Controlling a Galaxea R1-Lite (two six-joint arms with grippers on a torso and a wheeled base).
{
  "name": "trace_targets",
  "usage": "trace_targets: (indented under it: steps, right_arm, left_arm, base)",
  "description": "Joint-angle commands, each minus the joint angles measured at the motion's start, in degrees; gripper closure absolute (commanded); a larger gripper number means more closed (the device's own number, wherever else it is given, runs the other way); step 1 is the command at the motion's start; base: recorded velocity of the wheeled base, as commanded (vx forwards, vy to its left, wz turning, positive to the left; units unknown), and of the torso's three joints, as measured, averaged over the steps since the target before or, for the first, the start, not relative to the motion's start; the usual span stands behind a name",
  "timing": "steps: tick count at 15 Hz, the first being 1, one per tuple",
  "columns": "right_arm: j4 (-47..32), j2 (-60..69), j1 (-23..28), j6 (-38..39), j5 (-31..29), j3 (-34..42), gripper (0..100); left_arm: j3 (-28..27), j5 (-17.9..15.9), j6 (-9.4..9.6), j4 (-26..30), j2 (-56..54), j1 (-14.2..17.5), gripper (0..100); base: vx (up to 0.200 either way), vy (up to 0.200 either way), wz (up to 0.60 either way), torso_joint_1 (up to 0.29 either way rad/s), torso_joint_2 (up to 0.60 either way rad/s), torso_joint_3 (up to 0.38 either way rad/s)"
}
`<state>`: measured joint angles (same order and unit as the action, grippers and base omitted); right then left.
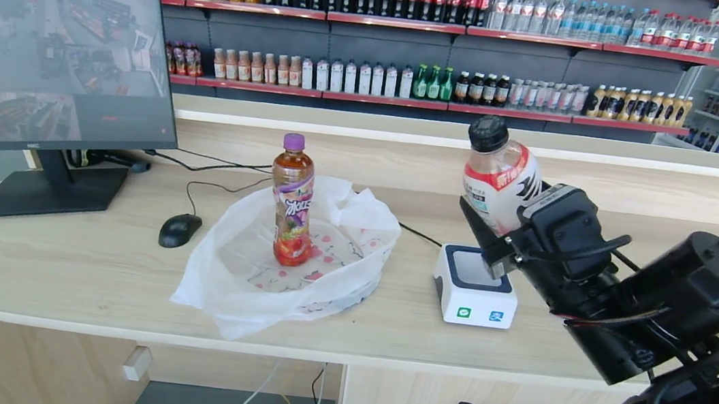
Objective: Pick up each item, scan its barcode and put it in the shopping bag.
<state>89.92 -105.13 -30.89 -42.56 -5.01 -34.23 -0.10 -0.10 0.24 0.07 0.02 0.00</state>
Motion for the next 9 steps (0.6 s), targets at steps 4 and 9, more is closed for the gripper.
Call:
trace_targets:
  steps: [4,9]
  right_arm:
    - [0.08,-5.43,0.04,-9.3,0.09,-1.8,100]
    - [0.08,-6.23,1.97,-19.23,0.18,-2.33,100]
  left_arm:
    - [0.01,0.01,0.02,0.01,-0.02,0.0,0]
    - [0.01,0.01,0.02,0.01,-0.02,0.0,0]
  base:
    - [0.0,0.0,0.0,0.0,0.0,0.0]
    - [0.0,0.0,0.0,0.0,0.0,0.0]
